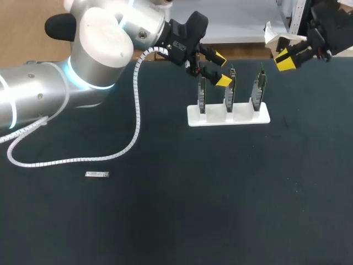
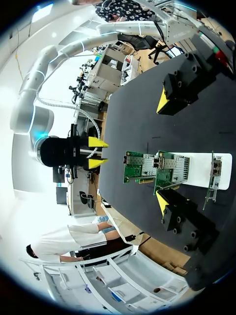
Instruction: Pick up the optical module with the left hand, and insert it into the network port with the right hand.
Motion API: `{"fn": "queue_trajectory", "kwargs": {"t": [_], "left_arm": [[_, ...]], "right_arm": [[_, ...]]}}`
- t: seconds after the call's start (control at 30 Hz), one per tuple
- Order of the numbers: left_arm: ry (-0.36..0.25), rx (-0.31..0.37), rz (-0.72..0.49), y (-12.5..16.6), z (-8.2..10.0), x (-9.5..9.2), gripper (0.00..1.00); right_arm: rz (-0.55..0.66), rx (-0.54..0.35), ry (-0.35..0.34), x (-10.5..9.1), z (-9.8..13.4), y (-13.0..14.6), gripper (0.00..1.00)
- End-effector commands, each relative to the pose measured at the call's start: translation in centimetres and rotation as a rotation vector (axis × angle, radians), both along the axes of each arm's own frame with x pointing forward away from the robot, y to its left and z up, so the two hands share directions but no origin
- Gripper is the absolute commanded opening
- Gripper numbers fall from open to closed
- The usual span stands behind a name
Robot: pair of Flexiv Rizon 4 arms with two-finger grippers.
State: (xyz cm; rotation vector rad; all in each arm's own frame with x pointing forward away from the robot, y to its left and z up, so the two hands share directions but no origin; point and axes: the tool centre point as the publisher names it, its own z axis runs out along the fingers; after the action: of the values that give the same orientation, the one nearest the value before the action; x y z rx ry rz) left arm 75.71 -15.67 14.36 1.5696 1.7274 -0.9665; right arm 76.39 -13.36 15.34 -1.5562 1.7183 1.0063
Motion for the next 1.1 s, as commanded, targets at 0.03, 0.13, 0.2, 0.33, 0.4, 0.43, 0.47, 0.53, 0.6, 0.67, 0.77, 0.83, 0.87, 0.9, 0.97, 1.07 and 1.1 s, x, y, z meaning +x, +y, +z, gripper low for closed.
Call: {"fn": "queue_trajectory", "kwargs": {"t": [0.03, 0.13, 0.2, 0.33, 0.4, 0.43, 0.47, 0.53, 0.6, 0.67, 0.77, 0.83, 0.87, 0.9, 0.97, 1.07, 1.1], "left_arm": [[0.002, 0.002, -0.003, 0.0, 0.0, 0.2, 1.0], [0.002, 0.002, -0.003, 0.0, 0.0, 0.2, 1.0], [0.002, 0.002, -0.003, 0.0, 0.0, 0.2, 1.0], [0.002, 0.002, -0.003, 0.0, 0.0, 0.2, 1.0], [-0.012, 0.002, -0.002, 0.0, 0.5, 0.3, 1.0], [-0.029, -0.011, 0.0, 0.1, 1.0, 0.6, 1.0], [-0.039, -0.016, 0.006, 0.2, 1.5, 0.8, 1.0], [-0.068, -0.026, 0.009, 0.5, 2.8, 1.2, 1.0], [-0.106, -0.037, 0.017, 1.2, 4.3, 1.6, 1.0], [-0.144, -0.039, 0.023, 2.2, 5.9, 1.9, 1.0], [-0.213, -0.031, 0.045, 4.3, 8.4, 2.0, 1.0], [-0.265, 0.001, 0.065, 6.1, 9.9, 1.7, 1.0], [-0.288, 0.038, 0.082, 7.2, 10.5, 1.5, 1.0], [-0.309, 0.066, 0.101, 8.3, 11.2, 1.2, 1.0], [-0.35, 0.125, 0.139, 10.6, 12.3, 0.6, 1.0], [-0.412, 0.271, 0.189, 13.9, 13.7, -0.8, 1.0], [-0.427, 0.32, 0.2, 15.0, 14.1, -1.3, 1.0]], "right_arm": [[0.003, 0.001, 0.002, 0.2, 0.0, 0.0, 1.0], [0.003, 0.001, 0.002, 0.2, 0.0, 0.0, 1.0], [0.003, 0.001, 0.002, 0.2, 0.0, 0.0, 1.0], [0.003, 0.001, 0.002, 0.2, 0.0, 0.0, 1.0], [0.003, 0.001, 0.002, 0.2, 0.0, 0.0, 1.0], [0.003, 0.001, 0.002, 0.2, 0.0, 0.0, 1.0], [0.003, 0.001, 0.002, 0.2, 0.0, 0.0, 1.0], [0.003, 0.001, 0.002, 0.2, 0.0, 0.0, 1.0], [0.003, 0.001, 0.002, 0.2, 0.0, 0.0, 1.0], [0.003, 0.001, 0.002, 0.2, 0.0, 0.0, 1.0], [0.003, 0.001, 0.002, 0.2, 0.0, 0.0, 1.0], [0.003, 0.001, 0.002, 0.2, 0.0, 0.0, 1.0], [0.003, 0.001, 0.002, 0.2, 0.0, 0.0, 1.0], [0.003, 0.001, 0.002, 0.2, 0.0, 0.0, 1.0], [0.003, 0.001, 0.002, 0.2, 0.0, 0.0, 1.0], [0.003, 0.001, 0.002, 0.2, 0.0, 0.0, 1.0], [0.003, 0.001, 0.002, 0.2, 0.0, 0.0, 1.0]]}}
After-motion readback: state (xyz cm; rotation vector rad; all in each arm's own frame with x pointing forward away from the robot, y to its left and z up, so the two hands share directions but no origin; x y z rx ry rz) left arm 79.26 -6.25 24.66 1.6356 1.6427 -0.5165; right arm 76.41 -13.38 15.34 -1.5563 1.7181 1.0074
